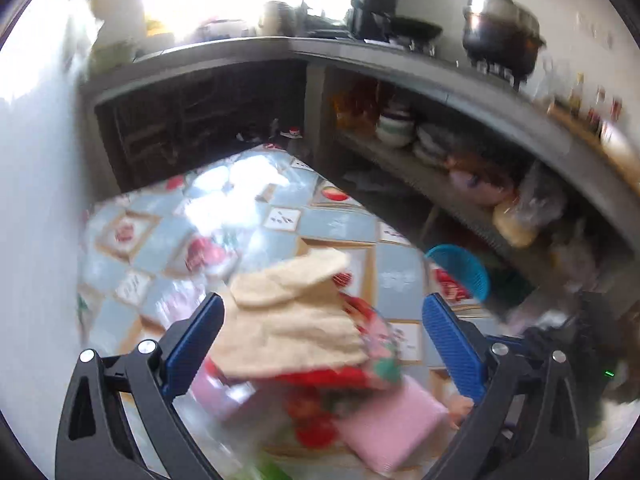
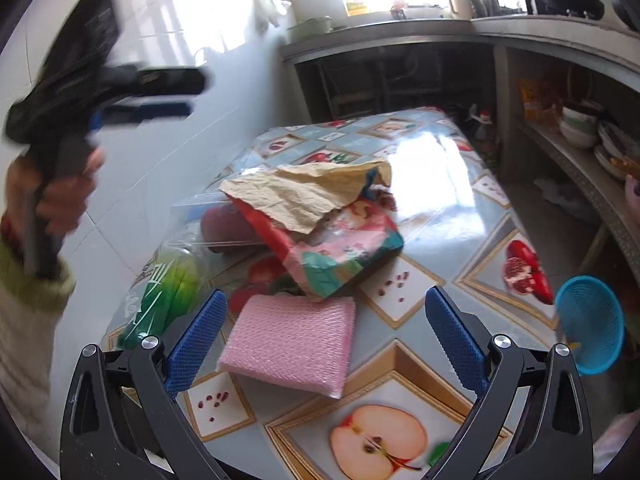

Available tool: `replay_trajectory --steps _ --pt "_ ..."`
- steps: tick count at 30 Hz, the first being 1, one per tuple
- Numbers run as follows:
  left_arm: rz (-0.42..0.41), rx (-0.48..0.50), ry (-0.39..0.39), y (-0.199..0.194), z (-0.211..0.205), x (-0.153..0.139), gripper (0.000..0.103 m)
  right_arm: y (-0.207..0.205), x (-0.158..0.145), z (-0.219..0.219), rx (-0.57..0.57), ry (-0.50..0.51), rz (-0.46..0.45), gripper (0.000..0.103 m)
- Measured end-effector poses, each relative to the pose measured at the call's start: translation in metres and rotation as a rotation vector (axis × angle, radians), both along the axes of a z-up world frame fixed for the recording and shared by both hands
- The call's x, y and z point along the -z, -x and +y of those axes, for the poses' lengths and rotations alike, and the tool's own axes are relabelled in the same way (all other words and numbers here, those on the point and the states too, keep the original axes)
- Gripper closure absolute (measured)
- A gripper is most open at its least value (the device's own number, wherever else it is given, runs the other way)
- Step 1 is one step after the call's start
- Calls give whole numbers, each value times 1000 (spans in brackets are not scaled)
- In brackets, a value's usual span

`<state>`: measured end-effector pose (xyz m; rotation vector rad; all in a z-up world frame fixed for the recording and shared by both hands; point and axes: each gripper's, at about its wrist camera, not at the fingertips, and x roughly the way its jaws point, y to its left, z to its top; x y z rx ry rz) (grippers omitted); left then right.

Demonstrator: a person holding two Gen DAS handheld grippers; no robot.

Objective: Collect trash
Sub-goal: 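Grasp the brown paper sheet with the left tool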

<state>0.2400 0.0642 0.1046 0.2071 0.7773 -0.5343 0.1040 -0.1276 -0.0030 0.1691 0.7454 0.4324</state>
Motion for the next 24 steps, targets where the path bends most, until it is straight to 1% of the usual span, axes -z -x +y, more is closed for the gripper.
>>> replay_trajectory --steps 1,2,3,4,5,7,9,12,13,14,15,17,18,20,21,23,24 --pt "10 49 -34 -17 -11 6 6 -1 0 1 -8 -1 3 7" --pt "41 89 -55 -31 -18 14 6 -1 1 2 -16 0 2 7" --pt "98 126 -94 -50 -27 28 6 -2 0 2 -18 4 0 7" --pt "128 135 -132 -62 -31 39 6 -2 0 1 -19 11 -5 7" --pt "160 147 -195 -74 -38 55 6 -3 -1 -1 -15 14 -9 7" --pt "197 179 -277 -90 -45 81 6 -5 -1 -6 -4 13 -8 7" --pt "212 200 -308 -99 -47 100 6 -9 2 -13 9 7 5 7" --pt "227 211 -340 -106 -46 121 6 -16 9 -18 20 4 29 7" --pt "231 218 -360 -109 -47 128 8 -17 11 -18 20 3 34 7" --pt "231 224 -378 -110 -48 132 14 -19 13 -18 21 0 42 7" --pt "237 235 -392 -110 -49 135 16 -20 14 -18 20 -3 46 7" --pt "246 250 -401 -111 -50 139 26 -22 17 -19 21 -10 55 7" --pt "242 252 -401 -111 -51 138 28 -22 18 -19 21 -13 58 7" --pt "232 264 -415 -111 -52 135 40 -23 19 -19 21 -18 63 7" --pt "234 265 -416 -111 -52 134 44 -24 19 -19 22 -18 63 7" --pt "237 257 -405 -113 -51 131 57 -24 18 -19 24 -21 62 7" --pt "235 250 -394 -114 -50 129 60 -24 17 -20 26 -22 61 7"
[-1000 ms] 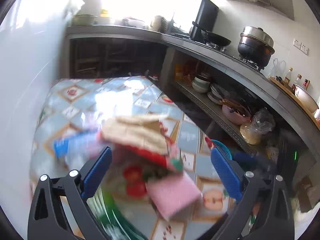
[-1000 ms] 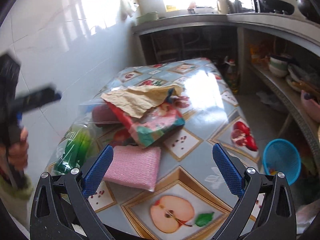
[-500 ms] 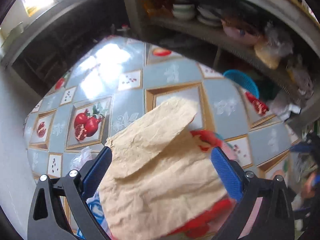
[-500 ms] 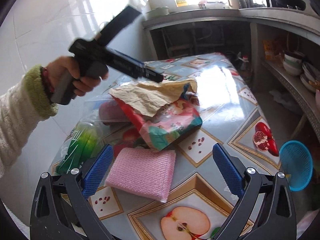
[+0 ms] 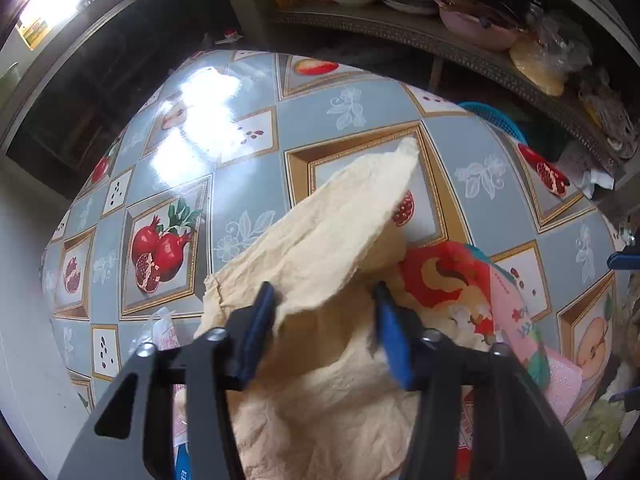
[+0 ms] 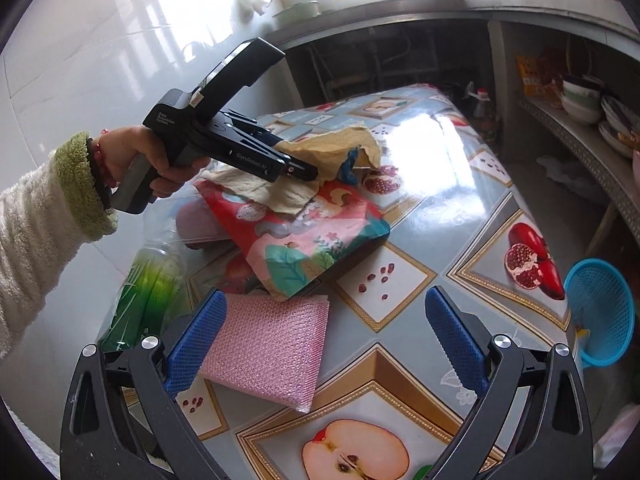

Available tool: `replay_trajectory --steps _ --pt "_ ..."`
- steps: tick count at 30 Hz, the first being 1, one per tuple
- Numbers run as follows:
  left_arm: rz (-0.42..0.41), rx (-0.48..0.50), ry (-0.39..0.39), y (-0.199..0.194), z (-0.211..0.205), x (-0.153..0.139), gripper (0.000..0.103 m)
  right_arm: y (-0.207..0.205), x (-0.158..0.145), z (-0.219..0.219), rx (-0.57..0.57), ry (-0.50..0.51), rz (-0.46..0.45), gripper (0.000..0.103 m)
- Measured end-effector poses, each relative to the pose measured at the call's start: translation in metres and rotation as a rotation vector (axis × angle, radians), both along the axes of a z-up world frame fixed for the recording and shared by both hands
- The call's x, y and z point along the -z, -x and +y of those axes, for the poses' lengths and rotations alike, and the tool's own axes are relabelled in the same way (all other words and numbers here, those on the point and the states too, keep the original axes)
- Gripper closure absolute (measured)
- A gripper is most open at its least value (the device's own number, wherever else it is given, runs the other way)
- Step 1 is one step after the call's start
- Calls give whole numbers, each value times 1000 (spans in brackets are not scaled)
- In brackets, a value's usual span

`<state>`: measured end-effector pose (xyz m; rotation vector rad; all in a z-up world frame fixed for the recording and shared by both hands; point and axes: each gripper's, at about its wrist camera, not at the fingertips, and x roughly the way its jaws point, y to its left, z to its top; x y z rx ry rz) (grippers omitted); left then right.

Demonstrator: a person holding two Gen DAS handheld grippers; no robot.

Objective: Collect trash
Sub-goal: 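Grasp the brown paper sheet with the left tool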

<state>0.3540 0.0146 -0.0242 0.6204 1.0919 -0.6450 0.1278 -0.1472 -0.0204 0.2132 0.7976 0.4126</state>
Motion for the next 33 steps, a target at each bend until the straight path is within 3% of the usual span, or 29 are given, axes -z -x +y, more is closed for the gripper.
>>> replay_trajectory --steps 5,10,21,28,33 --pt "-9 -38 55 -3 7 -12 85 3 -2 -3 11 0 -5 7" --pt "-40 -83 111 -3 17 -25 98 5 -2 -7 25 -3 -7 7" --pt "-257 -158 315 33 45 -105 101 15 -8 -17 57 -7 -27 9" --pt "-321 -269 441 90 64 -146 101 24 -9 -18 36 -32 -21 10" --pt "-321 -319 510 132 69 -150 101 32 -11 1 -94 14 -51 10"
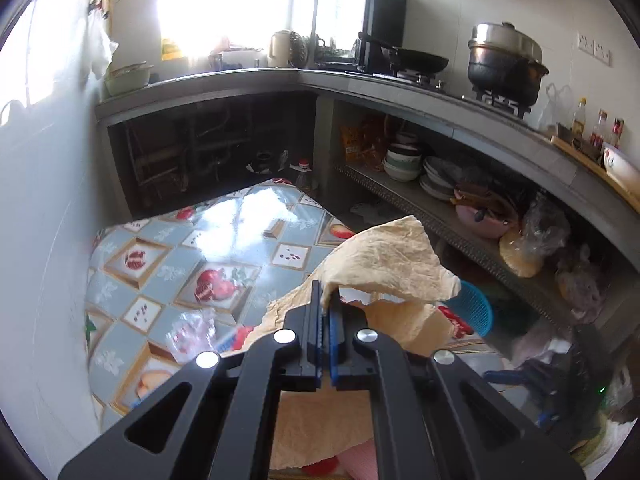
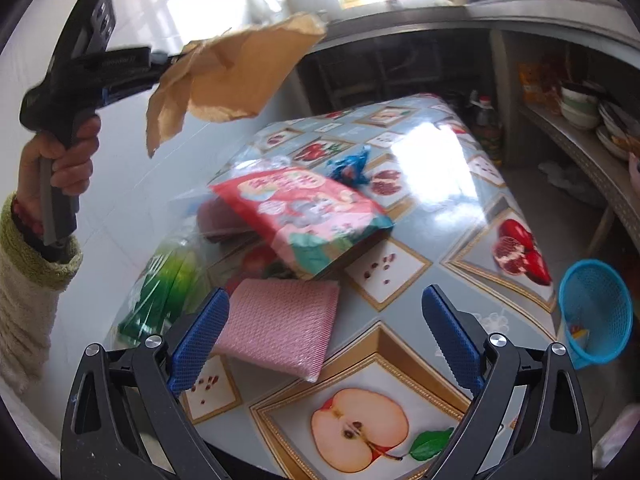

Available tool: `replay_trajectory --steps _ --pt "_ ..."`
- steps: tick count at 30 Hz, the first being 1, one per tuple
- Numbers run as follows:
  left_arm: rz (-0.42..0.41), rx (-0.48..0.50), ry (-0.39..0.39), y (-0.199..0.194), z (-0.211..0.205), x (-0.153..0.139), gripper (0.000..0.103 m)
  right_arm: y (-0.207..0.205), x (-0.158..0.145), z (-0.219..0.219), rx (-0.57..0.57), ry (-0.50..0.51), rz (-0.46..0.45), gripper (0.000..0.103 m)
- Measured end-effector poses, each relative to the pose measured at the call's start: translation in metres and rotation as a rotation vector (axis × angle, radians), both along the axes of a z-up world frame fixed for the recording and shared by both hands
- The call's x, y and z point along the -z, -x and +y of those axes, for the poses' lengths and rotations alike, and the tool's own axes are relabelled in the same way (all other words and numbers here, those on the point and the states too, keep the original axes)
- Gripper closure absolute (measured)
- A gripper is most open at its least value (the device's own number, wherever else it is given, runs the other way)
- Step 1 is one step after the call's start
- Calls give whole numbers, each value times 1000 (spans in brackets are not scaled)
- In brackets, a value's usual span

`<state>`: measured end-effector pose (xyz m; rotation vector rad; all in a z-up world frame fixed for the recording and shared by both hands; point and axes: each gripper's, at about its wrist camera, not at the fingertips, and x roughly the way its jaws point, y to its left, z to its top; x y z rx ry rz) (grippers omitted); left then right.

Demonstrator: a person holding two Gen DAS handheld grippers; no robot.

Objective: Collect trash
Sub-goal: 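Grasp the brown paper sheet with the left tool, then grasp the pink sponge with the right tool while the left tool holds the paper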

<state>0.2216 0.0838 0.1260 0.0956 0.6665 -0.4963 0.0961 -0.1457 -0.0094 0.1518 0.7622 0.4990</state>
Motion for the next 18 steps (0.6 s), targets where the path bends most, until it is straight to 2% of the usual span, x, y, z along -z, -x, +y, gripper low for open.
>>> replay_trajectory --steps 3,6,9,12,14,15,17,18 --pt "-2 -47 18 22 2 8 101 -8 5 13 -80 17 5 10" --pt "-10 -69 21 35 5 19 101 -28 23 17 -70 13 94 11" --pt "24 -93 82 45 16 29 101 -32 45 19 -107 -84 241 22" --pt "47 -115 117 49 29 37 101 -10 51 35 -259 -161 301 22" --pt "57 -124 123 50 36 40 101 7 46 45 -376 -164 303 22" --pt "62 -128 125 50 39 41 101 13 41 47 -400 -149 284 22" --pt "64 -132 130 51 44 42 101 17 29 48 -415 -93 221 21" --pt "64 -133 133 50 45 41 101 16 22 49 -400 -53 183 17"
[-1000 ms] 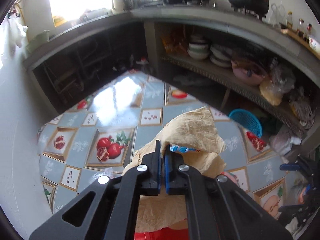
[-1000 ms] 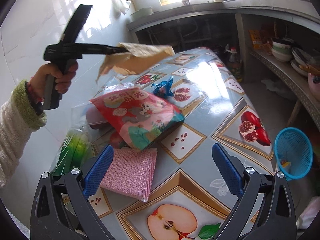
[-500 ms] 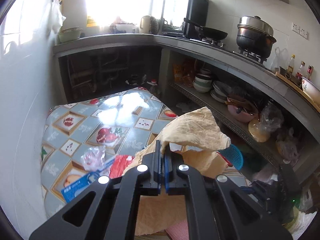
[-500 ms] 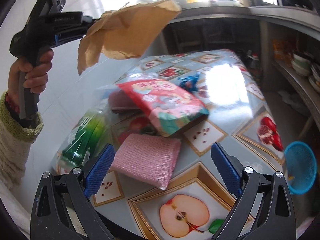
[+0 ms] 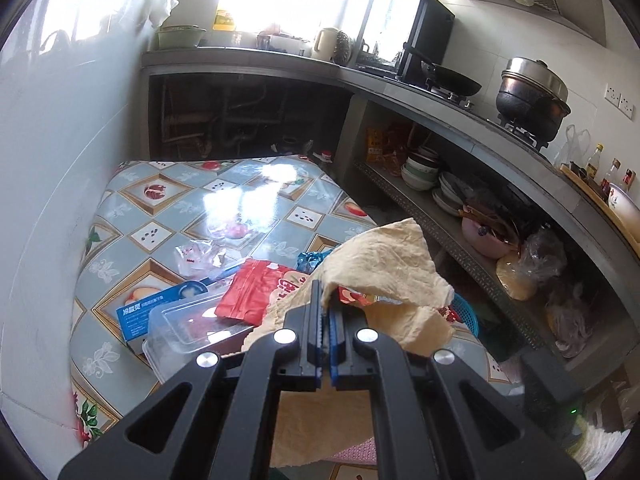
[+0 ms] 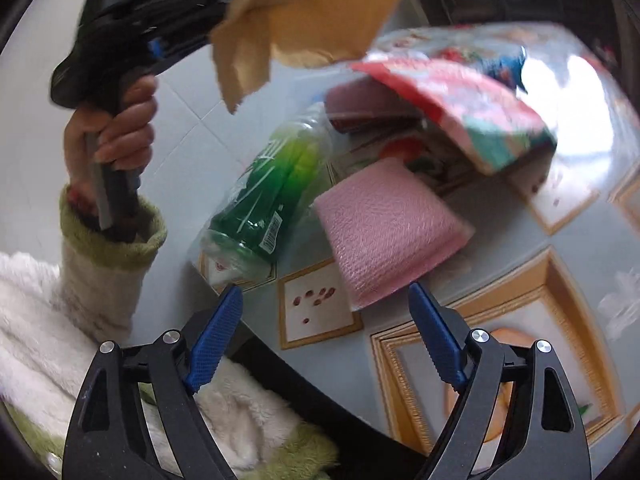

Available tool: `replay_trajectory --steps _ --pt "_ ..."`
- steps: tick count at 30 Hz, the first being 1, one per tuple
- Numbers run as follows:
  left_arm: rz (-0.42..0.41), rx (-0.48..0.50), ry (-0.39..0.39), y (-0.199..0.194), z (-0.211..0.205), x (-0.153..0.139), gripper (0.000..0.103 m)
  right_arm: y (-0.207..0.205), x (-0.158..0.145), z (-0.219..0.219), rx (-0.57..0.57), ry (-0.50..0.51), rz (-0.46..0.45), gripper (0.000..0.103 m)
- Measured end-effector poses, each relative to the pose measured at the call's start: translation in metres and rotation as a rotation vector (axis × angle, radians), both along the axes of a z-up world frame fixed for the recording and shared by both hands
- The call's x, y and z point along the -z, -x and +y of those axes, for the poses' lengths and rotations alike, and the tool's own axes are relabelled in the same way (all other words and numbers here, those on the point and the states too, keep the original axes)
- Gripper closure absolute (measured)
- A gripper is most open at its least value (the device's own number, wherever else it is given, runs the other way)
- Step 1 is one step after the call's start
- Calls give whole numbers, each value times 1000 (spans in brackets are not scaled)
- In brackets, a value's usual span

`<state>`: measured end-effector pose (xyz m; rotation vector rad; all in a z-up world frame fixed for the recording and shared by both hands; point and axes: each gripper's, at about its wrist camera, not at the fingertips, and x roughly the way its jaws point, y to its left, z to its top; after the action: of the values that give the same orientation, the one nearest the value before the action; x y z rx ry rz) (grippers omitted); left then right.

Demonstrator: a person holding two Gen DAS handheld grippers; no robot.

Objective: Collect trash
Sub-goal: 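Grasp the pink sponge with the right tool while the left tool holds the paper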

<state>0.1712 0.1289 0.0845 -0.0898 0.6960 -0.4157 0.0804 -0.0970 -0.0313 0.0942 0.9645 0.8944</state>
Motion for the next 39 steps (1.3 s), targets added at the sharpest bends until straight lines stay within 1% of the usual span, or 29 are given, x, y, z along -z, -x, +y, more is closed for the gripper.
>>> replay_trajectory --steps 1,2,5,6,8,11,14,15,16,19,23,28,33,35,38,39 --pt "0 0 8 1 2 0 101 -3 -5 2 21 37 -42 14" --pt "-1 1 13 2 3 -1 101 -8 -9 5 34 71 -75 13" --pt "-4 1 29 3 4 -3 101 -25 -11 20 44 139 -135 10" --pt "-5 2 33 4 5 -3 101 -32 -8 27 25 166 -151 10" --pt "-5 0 39 4 7 -4 101 -39 1 41 -16 211 -160 10" --pt "0 -6 44 4 10 -3 101 -50 19 56 -66 274 -138 10" --pt "0 -9 50 5 12 -3 101 -50 30 63 -78 320 -142 10" --pt "-1 -9 51 5 12 -3 101 -49 31 64 -78 326 -144 13" --pt "-1 -9 54 6 13 -3 101 -47 32 64 -73 335 -143 18" --pt "0 -4 57 6 11 -2 101 -41 34 61 -46 345 -145 22" --pt "3 14 58 8 4 0 101 -27 33 45 22 367 -151 23" --pt "6 44 60 13 -10 2 101 -12 33 7 154 350 -92 25" --pt "7 85 48 17 -23 4 101 7 30 -29 293 352 -59 26" --pt "-1 101 40 18 -30 3 101 10 31 -37 344 339 -48 26" --pt "-18 116 25 19 -36 0 101 15 28 -57 431 292 -27 27" --pt "-23 118 20 19 -37 -1 101 14 27 -57 455 279 -21 27"
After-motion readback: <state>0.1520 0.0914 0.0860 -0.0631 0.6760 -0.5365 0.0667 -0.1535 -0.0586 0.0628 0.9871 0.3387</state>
